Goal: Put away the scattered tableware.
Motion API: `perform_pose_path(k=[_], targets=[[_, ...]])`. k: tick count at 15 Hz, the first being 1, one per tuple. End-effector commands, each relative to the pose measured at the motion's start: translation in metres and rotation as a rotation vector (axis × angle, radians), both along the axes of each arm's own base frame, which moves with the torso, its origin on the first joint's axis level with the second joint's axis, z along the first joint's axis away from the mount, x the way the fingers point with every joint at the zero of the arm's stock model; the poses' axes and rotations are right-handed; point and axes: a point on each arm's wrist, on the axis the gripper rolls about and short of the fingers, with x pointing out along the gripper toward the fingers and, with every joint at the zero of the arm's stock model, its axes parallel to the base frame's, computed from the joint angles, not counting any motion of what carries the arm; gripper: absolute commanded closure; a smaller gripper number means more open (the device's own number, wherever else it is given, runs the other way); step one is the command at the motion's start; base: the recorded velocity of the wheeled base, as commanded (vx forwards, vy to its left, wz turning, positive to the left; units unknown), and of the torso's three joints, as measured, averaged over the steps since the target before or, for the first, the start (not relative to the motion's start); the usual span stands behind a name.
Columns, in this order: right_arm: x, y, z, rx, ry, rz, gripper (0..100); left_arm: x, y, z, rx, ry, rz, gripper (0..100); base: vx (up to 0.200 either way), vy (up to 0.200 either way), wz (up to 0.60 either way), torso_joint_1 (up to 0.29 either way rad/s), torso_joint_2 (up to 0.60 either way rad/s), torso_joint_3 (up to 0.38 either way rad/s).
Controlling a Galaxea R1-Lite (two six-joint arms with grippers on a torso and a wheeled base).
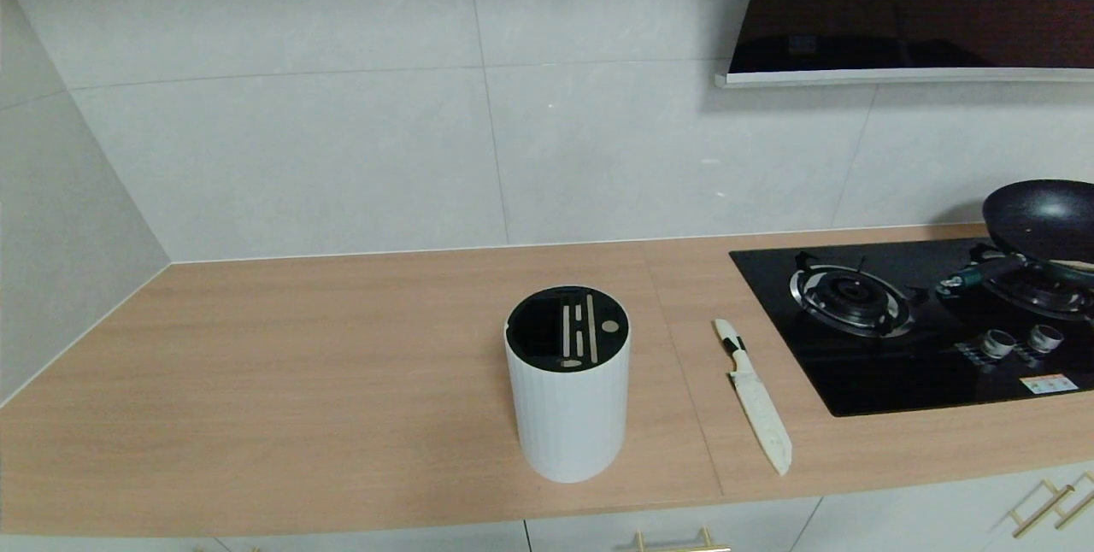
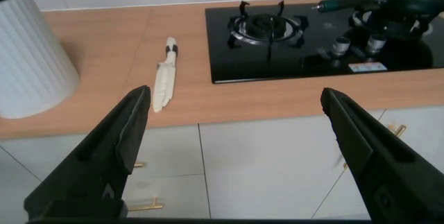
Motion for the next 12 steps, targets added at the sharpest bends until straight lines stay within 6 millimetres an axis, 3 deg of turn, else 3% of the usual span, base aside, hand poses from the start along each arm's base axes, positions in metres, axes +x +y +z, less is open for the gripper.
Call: perform_pose_path(k=[1, 8, 10, 11, 12], targets=[[0.000, 0.000, 0.000, 0.002, 0.001, 0.000, 0, 0.000, 0.000, 0.000, 0.000, 0.000, 0.001, 0, 0.000, 0.000, 0.00, 0.188, -0.36, -0.193], [0.000, 0.000, 0.003, -0.040, -0.008, 0.003, 0, 0.000, 0.000, 0.000, 0.000, 0.000, 0.001, 0, 0.000, 0.000, 0.00, 0.012, -0.02, -0.011], [-0.005, 0.001, 0.062, 0.021, -0.073, 0.127, 0, 0.000, 0.000, 0.000, 0.000, 0.000, 0.001, 0, 0.000, 0.000, 0.00, 0.000, 0.00, 0.000], [-0.005, 0.001, 0.062, 0.021, -0.073, 0.127, 0, 0.000, 0.000, 0.000, 0.000, 0.000, 0.001, 0, 0.000, 0.000, 0.00, 0.000, 0.00, 0.000], [0.029, 0.003, 0.089, 0.034, 0.131, 0.171, 0, 0.000, 0.000, 0.000, 0.001, 0.000, 0.001, 0, 0.000, 0.000, 0.00, 0.000, 0.00, 0.000]])
